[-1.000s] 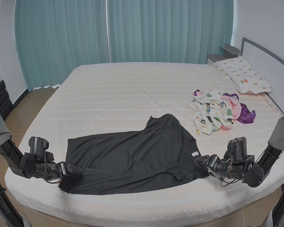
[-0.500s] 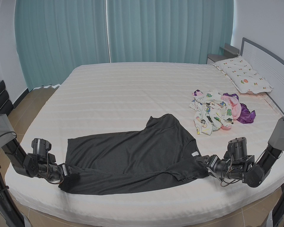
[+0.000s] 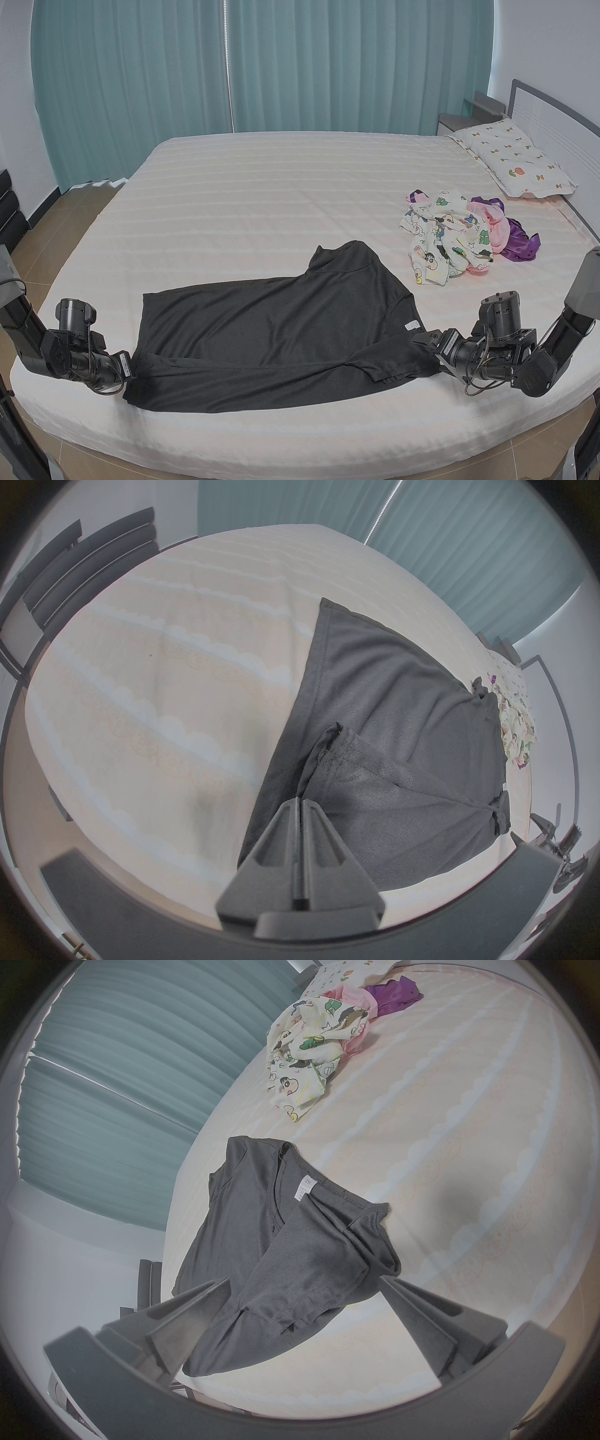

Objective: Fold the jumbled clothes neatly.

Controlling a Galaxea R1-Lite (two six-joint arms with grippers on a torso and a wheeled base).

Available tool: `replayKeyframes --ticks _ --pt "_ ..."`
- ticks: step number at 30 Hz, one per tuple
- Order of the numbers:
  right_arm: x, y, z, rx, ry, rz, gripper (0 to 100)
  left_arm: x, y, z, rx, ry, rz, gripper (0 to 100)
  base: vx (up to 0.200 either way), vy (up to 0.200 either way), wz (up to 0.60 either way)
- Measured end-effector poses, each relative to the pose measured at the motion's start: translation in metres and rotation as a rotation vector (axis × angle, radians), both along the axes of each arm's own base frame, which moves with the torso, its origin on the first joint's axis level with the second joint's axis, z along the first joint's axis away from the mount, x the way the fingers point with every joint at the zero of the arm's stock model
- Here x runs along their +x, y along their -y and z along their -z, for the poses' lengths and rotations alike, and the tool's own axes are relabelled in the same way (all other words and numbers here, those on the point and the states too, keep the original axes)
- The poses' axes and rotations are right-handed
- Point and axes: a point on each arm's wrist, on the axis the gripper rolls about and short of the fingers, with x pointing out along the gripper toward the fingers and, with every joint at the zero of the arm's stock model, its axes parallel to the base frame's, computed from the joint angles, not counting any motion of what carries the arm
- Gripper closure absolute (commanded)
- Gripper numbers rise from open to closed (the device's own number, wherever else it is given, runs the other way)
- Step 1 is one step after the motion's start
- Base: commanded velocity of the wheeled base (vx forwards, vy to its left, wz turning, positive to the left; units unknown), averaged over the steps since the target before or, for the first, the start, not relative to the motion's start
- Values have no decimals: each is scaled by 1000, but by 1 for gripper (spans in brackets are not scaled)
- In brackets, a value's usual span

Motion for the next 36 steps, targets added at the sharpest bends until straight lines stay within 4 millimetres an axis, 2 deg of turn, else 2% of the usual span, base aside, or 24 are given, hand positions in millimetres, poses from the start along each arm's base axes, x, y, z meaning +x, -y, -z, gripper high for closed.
replayKeyframes --ticks 11,17,18,26,36 --pt "0 0 0 0 -2 -2 0 -16 -2 -9 -6 -37 -19 100 0 0 0" --pt "-1 0 1 -2 -6 -3 0 -18 -3 -12 -1 -34 -17 100 0 0 0" --pt "-1 0 1 -2 -5 -2 0 -17 -4 -12 -1 -33 -18 0 0 0 0" --pt "-1 0 1 -2 -6 -1 0 -13 -5 -14 -3 -16 -22 0 0 0 0" --pt "-1 0 2 -3 -8 -2 0 8 -2 -36 -8 79 -10 0 0 0 0"
